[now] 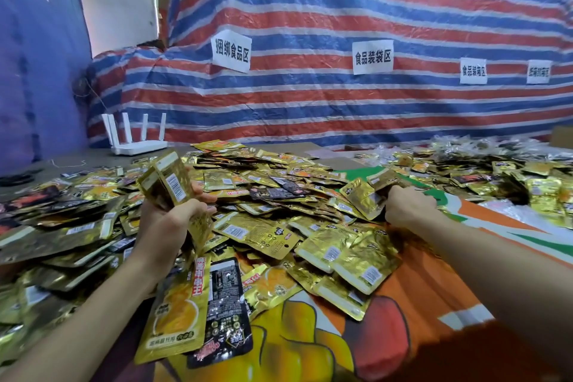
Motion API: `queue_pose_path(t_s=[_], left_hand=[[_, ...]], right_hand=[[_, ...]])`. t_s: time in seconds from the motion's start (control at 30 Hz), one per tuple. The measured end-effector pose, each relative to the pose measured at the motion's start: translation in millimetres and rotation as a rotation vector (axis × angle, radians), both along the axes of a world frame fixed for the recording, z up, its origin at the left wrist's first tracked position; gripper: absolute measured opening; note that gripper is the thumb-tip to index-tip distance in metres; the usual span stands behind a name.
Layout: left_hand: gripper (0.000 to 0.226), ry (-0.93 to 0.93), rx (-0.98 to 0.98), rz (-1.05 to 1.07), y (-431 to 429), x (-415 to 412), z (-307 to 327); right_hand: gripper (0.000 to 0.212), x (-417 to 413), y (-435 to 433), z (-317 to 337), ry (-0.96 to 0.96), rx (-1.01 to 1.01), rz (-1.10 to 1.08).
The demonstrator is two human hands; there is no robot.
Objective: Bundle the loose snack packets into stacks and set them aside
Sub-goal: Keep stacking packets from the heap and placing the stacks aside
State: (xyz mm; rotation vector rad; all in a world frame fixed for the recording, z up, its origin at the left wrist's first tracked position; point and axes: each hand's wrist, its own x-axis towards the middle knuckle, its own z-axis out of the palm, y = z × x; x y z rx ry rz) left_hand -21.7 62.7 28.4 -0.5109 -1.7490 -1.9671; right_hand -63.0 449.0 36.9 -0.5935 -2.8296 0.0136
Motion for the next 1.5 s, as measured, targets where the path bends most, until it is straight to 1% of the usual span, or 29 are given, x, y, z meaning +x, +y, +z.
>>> queue_pose_path(t_s=[0.1, 0.23, 0.3, 0.37, 0.43, 0.5, 0.6, 0.63, 0.67, 0.73, 0.8, 0.87, 0.93, 1.0, 1.07, 1.13, 1.2, 1.27, 1.3, 1.37, 1.4, 1.5], left_hand=[[0.030, 0.000, 0.021, -0.009, -2.3, 1.0, 0.5], [0.034, -0.010, 0.032, -0.027, -2.8, 2.3, 1.8], [0.037, -0.020, 0.039, -0.028, -1.0, 3.2, 3.0], [0.038, -0.025, 0.044, -0.028, 0.1, 3.2, 3.6], [0.036, -0.035, 0.046, -0.042, 0.1, 3.8, 4.4], [0.039, -0.053, 0.056, -0.061, -1.1, 3.8, 5.2], [0.046, -0.088, 0.109, -0.091, -4.3, 4.0, 8.2], [0.046, -0.108, 0.129, -0.115, -4.9, 4.0, 9.5], [0.044, -0.131, 0.147, -0.142, -5.0, 4.1, 10.0], [0.040, -0.188, 0.146, -0.176, -3.4, 4.4, 9.9], [0.045, -0.259, 0.107, -0.211, -2.4, 5.0, 8.9], [0.047, -0.296, 0.081, -0.253, -2.2, 7.1, 8.1], [0.034, -0.327, 0.063, -0.217, -3.1, 7.2, 8.1], [0.027, -0.370, 0.024, -0.147, -4.1, 5.0, 8.3], [0.024, -0.385, -0.003, -0.088, -5.6, 1.5, 7.5], [0.019, -0.403, 0.003, -0.084, -6.8, -1.1, 7.2], [0.019, -0.416, 0.023, -0.096, -8.1, -3.5, 7.2], [0.018, -0.447, 0.066, -0.133, -11.0, -6.0, 7.2], [0.019, -0.462, 0.108, -0.185, -12.4, -5.8, 8.0], [0.030, -0.469, 0.216, -0.307, -14.8, -5.3, 8.8], [0.034, -0.466, 0.229, -0.314, -15.9, -5.2, 9.0], [0.031, -0.452, 0.132, -0.232, -16.7, -2.8, 9.5]], right_hand=[[0.013, -8.2, 0.8, -2.8, 0.004, -0.040, -0.019], [0.018, -10.5, 2.2, -4.1, -0.008, -0.054, -0.031], [0.023, -9.2, 0.5, -3.5, -0.037, -0.012, -0.018], [0.023, -7.9, -1.8, -3.9, -0.095, 0.058, 0.004], [0.021, -6.2, -4.7, -4.5, -0.138, 0.086, 0.008], [0.020, -2.3, -7.9, -0.7, -0.102, 0.089, 0.017], [0.019, 6.8, -21.6, 18.1, 0.071, 0.140, 0.045], [0.023, 9.9, -31.8, 26.1, 0.119, 0.095, 0.097], [0.028, 12.9, -45.9, 33.7, 0.136, -0.008, 0.197], [0.033, 21.2, -83.1, 43.5, 0.090, -0.315, 0.489], [0.034, 33.0, -126.7, 46.3, 0.023, -0.546, 0.725], [0.033, 37.1, -164.9, 41.5, -0.011, -0.679, 0.889], [0.033, 33.4, -196.4, 33.3, -0.002, -0.765, 0.992], [0.036, 26.8, -220.7, 24.7, 0.076, -0.809, 1.044], [0.034, 20.8, -235.0, 15.5, 0.205, -0.895, 1.040], [0.031, 16.1, -240.0, 5.4, 0.318, -0.980, 1.007], [0.033, 13.2, -239.2, -3.6, 0.371, -1.017, 0.968], [0.032, 10.4, -234.2, -8.6, 0.347, -1.086, 0.921], [0.030, 9.5, -230.2, -9.7, 0.303, -1.162, 0.904], [0.025, 8.5, -221.7, -10.5, 0.184, -1.348, 0.923], [0.025, 8.7, -218.1, -10.7, 0.139, -1.419, 0.947], [0.028, 9.6, -214.9, -10.9, 0.083, -1.536, 1.021]])
